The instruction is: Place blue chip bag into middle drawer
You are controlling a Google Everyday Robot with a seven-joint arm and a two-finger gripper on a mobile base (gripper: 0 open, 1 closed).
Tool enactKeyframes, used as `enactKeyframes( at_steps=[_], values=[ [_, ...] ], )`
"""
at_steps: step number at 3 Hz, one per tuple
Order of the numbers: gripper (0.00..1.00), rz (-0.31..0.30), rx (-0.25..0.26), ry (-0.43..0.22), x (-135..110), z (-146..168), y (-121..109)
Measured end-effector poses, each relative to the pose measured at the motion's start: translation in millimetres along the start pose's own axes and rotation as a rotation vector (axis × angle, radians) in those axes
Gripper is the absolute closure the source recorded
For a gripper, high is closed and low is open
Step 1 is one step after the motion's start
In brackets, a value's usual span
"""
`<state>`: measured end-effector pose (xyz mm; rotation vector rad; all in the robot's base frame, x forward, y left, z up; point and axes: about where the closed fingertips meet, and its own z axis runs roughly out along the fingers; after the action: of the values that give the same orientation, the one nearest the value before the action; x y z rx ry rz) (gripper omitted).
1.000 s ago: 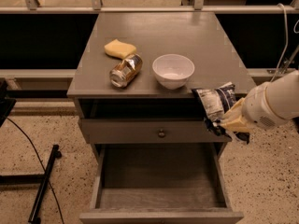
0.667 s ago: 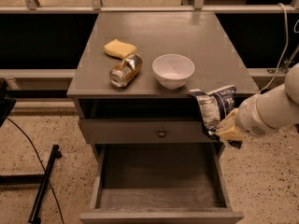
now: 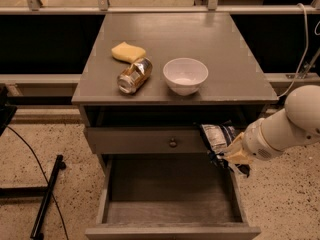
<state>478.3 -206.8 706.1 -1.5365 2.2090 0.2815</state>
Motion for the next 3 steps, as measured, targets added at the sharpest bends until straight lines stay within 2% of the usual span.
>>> enactKeyframes(
  at_steps=[1,2,3],
  values=[
    [1.0,0.0,0.0,0.0,0,0,0],
    [1.0,-0.032,-0.013,-0.014,7,23,5],
    [1.0,-0.058,-0.035,-0.033,26,66,11]
  ],
)
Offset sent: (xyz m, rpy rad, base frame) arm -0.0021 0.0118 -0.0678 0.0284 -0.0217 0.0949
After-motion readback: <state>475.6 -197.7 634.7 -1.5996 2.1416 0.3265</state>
